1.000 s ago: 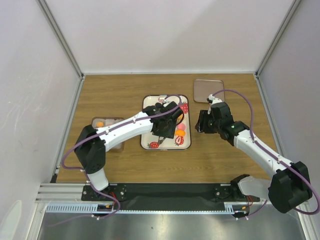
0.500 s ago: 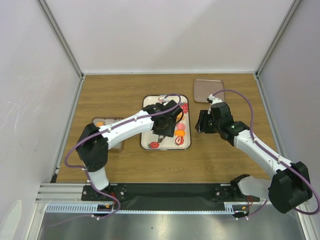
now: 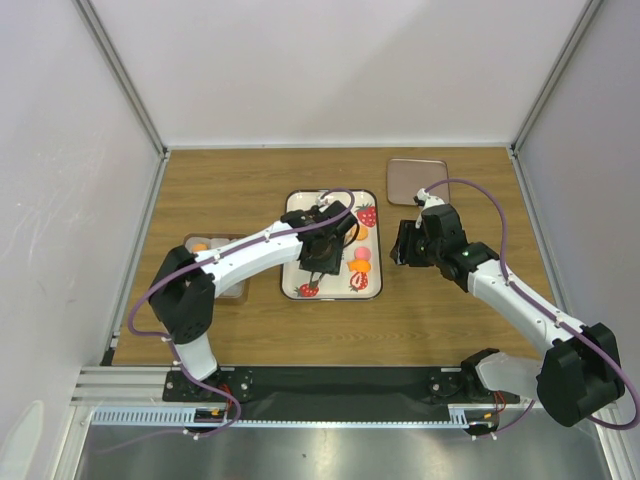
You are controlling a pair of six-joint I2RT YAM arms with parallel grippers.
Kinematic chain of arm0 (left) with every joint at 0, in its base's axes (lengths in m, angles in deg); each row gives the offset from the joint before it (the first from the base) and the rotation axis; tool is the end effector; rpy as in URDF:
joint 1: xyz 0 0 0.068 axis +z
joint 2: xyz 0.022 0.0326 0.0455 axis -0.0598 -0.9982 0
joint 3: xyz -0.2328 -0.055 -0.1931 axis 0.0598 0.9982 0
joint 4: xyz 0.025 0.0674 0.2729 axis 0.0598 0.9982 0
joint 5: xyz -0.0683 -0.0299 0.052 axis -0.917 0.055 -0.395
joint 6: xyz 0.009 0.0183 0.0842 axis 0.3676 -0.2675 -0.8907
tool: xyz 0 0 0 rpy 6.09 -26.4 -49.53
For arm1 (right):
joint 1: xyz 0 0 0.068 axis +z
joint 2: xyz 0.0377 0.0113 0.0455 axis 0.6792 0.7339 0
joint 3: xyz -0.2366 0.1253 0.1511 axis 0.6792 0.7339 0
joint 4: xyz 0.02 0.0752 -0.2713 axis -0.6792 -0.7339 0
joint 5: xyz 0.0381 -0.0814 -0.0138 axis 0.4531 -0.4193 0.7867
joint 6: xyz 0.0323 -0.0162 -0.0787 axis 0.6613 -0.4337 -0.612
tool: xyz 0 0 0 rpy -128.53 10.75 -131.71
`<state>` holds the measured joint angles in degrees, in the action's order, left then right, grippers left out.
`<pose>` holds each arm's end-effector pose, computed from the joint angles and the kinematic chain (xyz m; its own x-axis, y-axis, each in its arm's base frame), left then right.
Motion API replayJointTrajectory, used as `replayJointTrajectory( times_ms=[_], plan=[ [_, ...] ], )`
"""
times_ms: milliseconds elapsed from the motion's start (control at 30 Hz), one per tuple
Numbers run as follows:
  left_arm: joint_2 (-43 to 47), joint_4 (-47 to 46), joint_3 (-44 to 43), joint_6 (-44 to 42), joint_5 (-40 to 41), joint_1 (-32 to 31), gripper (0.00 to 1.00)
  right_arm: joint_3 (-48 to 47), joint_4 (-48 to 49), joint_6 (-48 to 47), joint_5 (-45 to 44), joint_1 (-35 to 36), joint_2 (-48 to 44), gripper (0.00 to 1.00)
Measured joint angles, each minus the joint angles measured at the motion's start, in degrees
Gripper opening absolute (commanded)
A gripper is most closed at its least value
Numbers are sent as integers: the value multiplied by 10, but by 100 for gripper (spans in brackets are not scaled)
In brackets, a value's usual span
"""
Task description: Pack the cookies
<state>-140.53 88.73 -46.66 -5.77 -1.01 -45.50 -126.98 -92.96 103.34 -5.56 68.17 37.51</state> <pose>0.2742 -0.2881 0.2299 -0.8976 0.1596 -0.4109 0.1903 0.9811 -0.0347 0.2611 0.1269 0.2521 -0.7224 0.0558 -0.6892 -0.2050 0.9346 0.2906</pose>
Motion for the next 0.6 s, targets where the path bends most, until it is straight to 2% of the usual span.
replayJointTrajectory(
  times_ms=[367, 600],
  plan=[
    [7, 2, 0, 0, -3, 0, 41, 0, 0, 0, 0, 0, 0, 51],
    [65, 34, 0, 0, 7, 2, 40, 0, 0, 0, 0, 0, 0, 51]
  ],
)
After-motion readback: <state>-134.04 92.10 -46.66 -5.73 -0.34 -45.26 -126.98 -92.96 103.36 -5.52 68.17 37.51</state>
